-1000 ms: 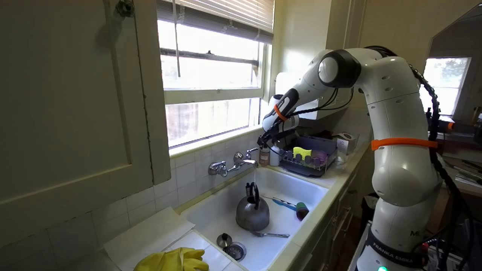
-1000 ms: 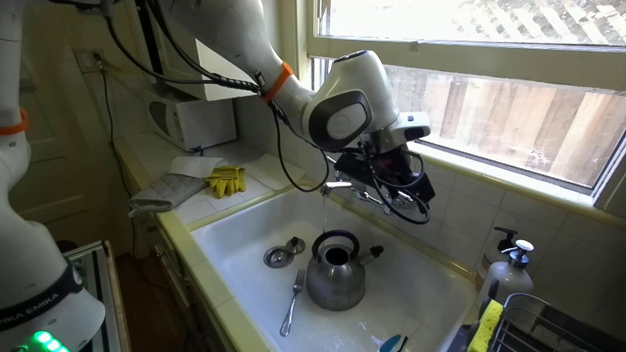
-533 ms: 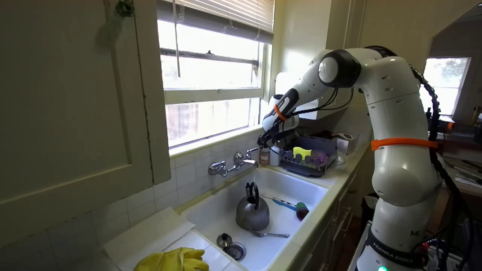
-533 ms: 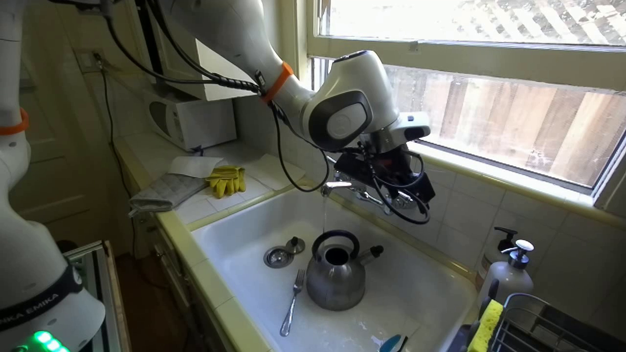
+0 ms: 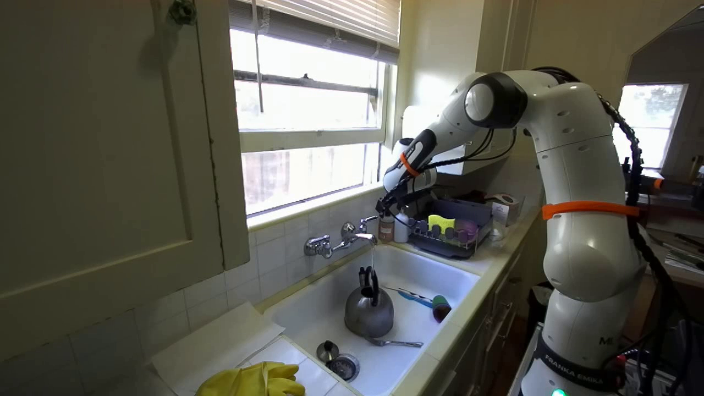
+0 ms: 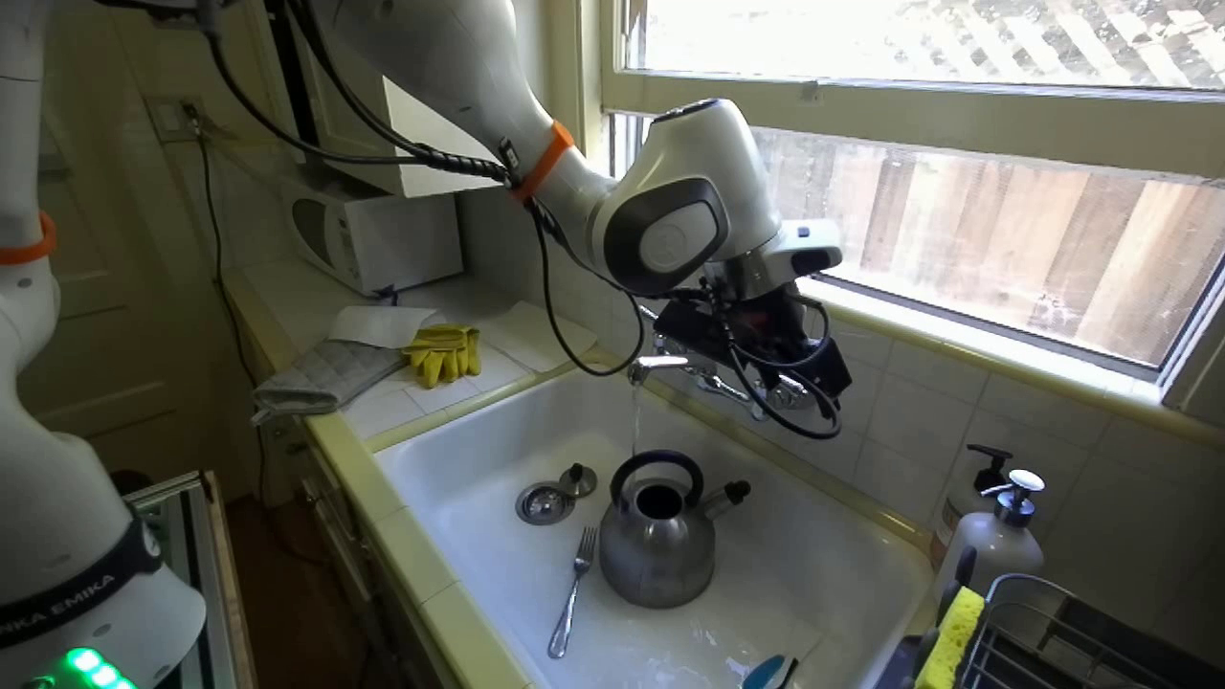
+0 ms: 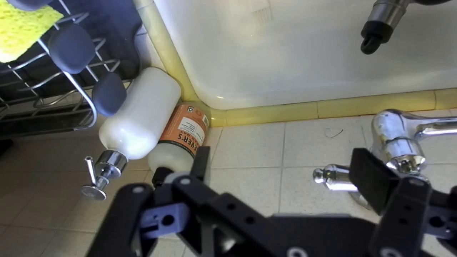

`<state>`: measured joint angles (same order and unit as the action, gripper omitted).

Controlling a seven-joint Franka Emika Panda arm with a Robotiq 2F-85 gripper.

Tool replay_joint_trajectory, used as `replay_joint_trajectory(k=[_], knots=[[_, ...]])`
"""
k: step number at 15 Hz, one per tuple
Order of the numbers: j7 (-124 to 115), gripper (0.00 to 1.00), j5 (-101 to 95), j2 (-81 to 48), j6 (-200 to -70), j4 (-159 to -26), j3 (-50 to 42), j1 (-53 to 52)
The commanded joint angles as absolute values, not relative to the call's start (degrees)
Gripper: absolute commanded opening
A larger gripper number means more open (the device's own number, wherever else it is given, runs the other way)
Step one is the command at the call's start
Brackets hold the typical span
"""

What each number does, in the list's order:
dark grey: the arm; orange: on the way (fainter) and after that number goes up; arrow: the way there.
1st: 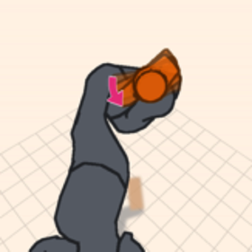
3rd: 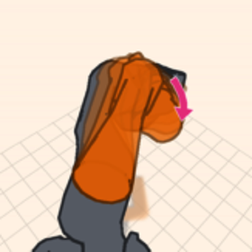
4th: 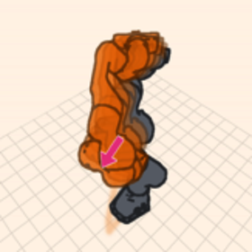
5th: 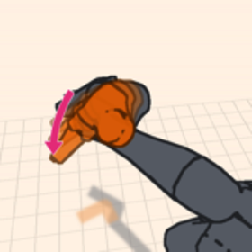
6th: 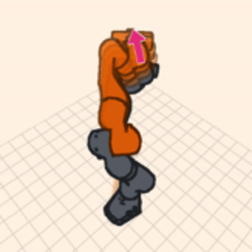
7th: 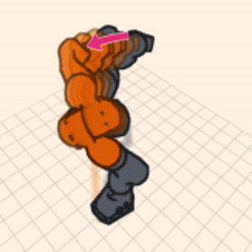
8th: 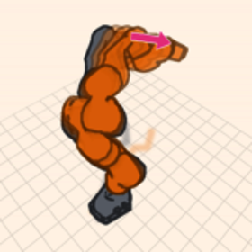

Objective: Move the tea pot lid slightly to the left, place the teapot under the faucet nozzle and open the faucet then close it after the water runs a bit

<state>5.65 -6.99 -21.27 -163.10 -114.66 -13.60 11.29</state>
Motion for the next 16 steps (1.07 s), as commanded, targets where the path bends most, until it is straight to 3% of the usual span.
replay_joint_trajectory(k=[1, 10, 16], knots=[[5.1, 1.0, -7.71, -20.52, -162.31, -115.56, -13.58, 11.24], [20.19, 1.0, 6.35, -17.53, -151.01, -115.82, -2.04, 19.27], [27.79, 1.0, 12.72, -15.83, -138.14, -113.79, -2.45, 20.39]])
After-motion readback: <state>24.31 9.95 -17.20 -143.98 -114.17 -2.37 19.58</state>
